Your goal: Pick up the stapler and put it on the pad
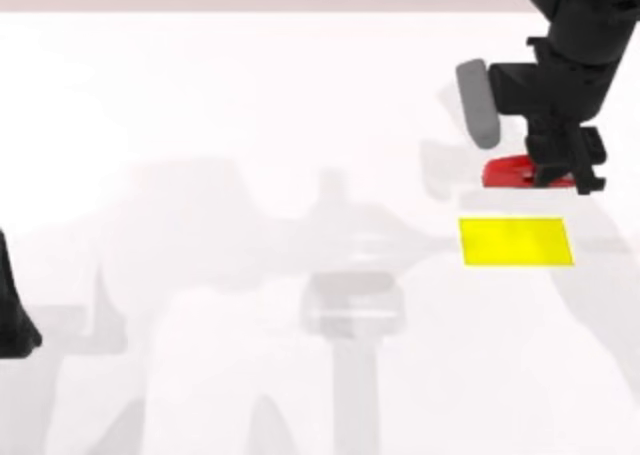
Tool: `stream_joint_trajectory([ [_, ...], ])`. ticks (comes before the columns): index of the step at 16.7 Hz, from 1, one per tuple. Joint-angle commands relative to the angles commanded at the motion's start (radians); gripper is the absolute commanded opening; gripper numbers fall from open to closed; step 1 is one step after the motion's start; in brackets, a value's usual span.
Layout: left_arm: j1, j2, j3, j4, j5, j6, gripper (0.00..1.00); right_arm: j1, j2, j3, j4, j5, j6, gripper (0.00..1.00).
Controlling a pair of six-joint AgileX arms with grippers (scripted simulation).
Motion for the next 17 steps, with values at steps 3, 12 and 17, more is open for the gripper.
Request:
stream_joint_trajectory([
  [3,0.0,0.0,0.0,0.0,0.0,0.0,1.0,0.0,0.0,0.0,0.0,0.0,0.0,0.0],
  [12,0.0,0.0,0.0,0.0,0.0,0.0,1.0,0.004,0.052,-0.191,0.246,0.001,0.008,0.0],
  [17,0.0,0.0,0.0,0.0,0.0,0.0,1.0,0.006,0.078,-0.279,0.358,0.001,0.007,0.0],
])
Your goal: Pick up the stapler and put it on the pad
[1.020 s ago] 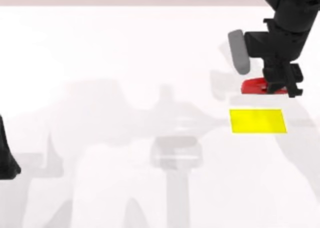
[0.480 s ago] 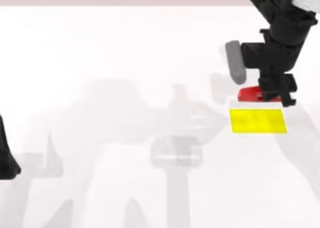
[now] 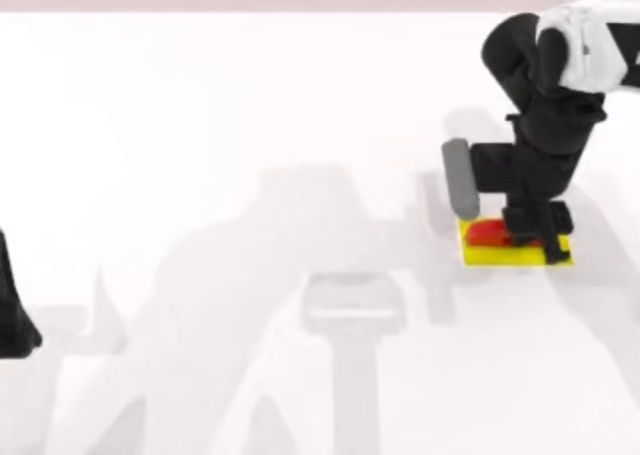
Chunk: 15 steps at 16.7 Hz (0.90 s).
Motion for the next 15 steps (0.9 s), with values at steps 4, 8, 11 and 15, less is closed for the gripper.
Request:
stream_joint_trajectory([
  [4,0.0,0.0,0.0,0.0,0.0,0.0,1.0,0.0,0.0,0.0,0.0,0.0,0.0,0.08],
  [8,0.0,0.0,0.0,0.0,0.0,0.0,1.0,0.0,0.0,0.0,0.0,0.0,0.0,0.38],
  [11,0.0,0.0,0.0,0.0,0.0,0.0,1.0,0.0,0.0,0.0,0.0,0.0,0.0,0.6],
  [15,0.0,0.0,0.0,0.0,0.0,0.0,1.0,0.0,0.0,0.0,0.0,0.0,0.0,0.9],
])
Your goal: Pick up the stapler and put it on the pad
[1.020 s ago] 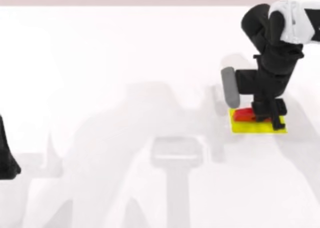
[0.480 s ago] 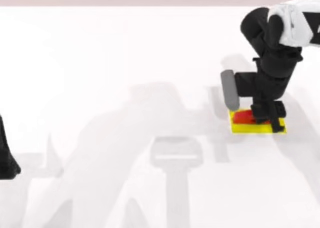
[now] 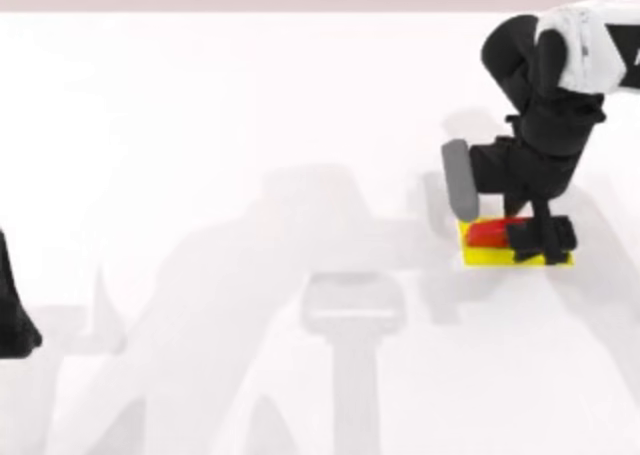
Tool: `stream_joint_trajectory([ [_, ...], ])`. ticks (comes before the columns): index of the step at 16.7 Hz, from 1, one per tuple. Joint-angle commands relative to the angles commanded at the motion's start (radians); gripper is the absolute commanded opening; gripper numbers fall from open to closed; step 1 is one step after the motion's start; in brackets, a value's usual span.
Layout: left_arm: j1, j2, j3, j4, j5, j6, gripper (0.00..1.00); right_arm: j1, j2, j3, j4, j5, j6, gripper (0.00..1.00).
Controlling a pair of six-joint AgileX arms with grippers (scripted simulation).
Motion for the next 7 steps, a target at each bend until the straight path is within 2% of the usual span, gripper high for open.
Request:
stream_joint_trajectory([
  [1,0.0,0.0,0.0,0.0,0.0,0.0,1.0,0.0,0.0,0.0,0.0,0.0,0.0,0.98],
  [2,0.0,0.0,0.0,0.0,0.0,0.0,1.0,0.0,0.0,0.0,0.0,0.0,0.0,1.0],
  [7,0.0,0.0,0.0,0.0,0.0,0.0,1.0,0.0,0.0,0.0,0.0,0.0,0.0,1.0],
])
